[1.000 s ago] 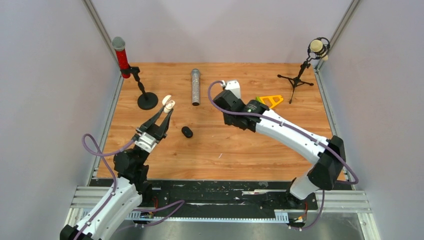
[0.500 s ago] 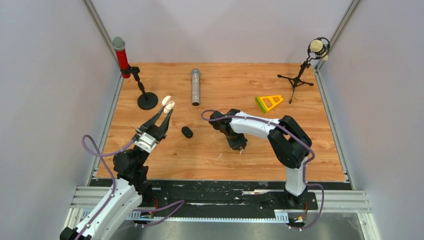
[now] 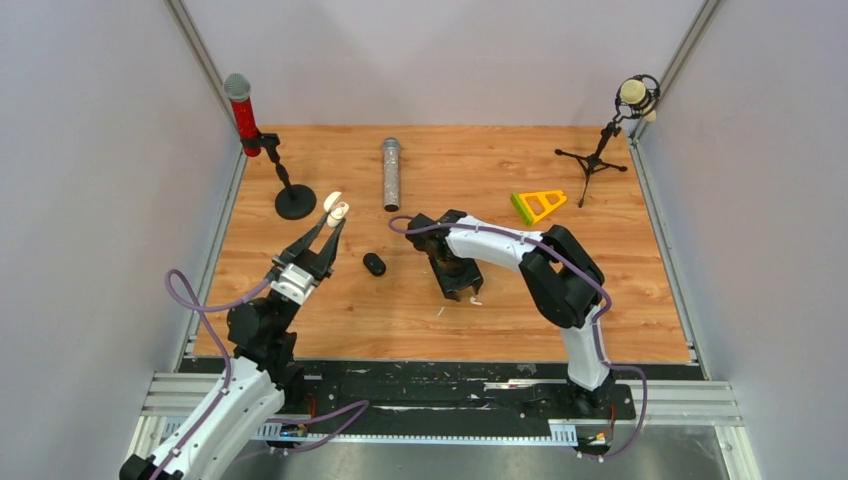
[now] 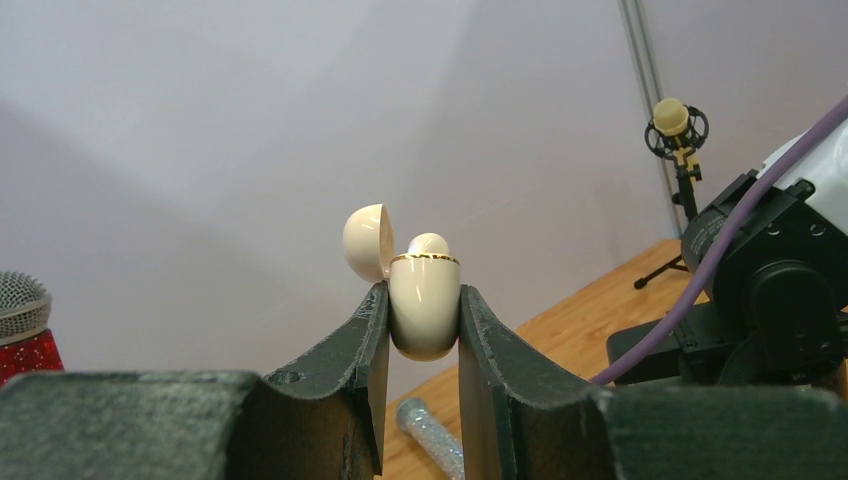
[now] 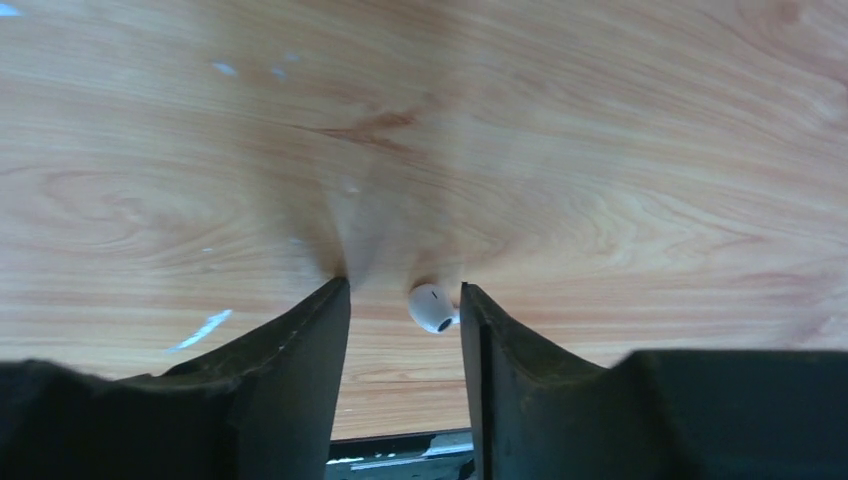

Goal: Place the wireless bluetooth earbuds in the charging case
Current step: Place the earbud at the center of the board, then pick up the earbud from the center of the board.

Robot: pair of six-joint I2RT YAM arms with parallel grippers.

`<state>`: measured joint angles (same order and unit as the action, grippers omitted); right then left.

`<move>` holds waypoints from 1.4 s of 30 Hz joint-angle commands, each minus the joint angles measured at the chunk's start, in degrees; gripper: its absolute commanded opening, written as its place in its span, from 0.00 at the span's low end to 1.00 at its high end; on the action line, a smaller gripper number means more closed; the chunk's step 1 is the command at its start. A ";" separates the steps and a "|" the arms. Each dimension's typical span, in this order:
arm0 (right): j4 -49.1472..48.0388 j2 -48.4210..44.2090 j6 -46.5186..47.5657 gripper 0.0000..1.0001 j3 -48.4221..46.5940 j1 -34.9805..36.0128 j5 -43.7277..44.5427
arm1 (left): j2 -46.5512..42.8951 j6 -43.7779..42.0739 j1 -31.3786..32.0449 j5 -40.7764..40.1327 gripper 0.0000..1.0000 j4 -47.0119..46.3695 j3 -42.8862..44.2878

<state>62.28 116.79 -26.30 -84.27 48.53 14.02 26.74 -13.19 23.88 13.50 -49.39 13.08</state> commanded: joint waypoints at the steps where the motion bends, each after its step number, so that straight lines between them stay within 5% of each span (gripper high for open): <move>1: -1.99 1.15 0.44 0.48 -4.38 1.29 -4.49 | 0.55 -1.22 0.12 -0.40 0.00 -1.84 2.18; 8: -6.11 -10.84 -1.70 0.48 -4.84 -0.27 -5.91 | 0.79 -1.22 0.12 -0.23 0.00 -1.42 2.29; 17: -18.37 -23.13 -4.81 0.17 18.09 -12.90 -21.74 | 0.52 -0.95 0.10 -0.17 0.00 -1.27 2.25; 42: -27.34 -20.68 -6.25 0.05 26.05 -13.27 -25.63 | 0.33 -1.10 0.11 0.30 0.00 -0.19 2.61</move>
<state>37.60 98.87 -30.06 -59.22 34.17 -10.85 27.38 -13.28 23.88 13.61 -48.10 13.45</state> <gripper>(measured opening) 0.057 0.335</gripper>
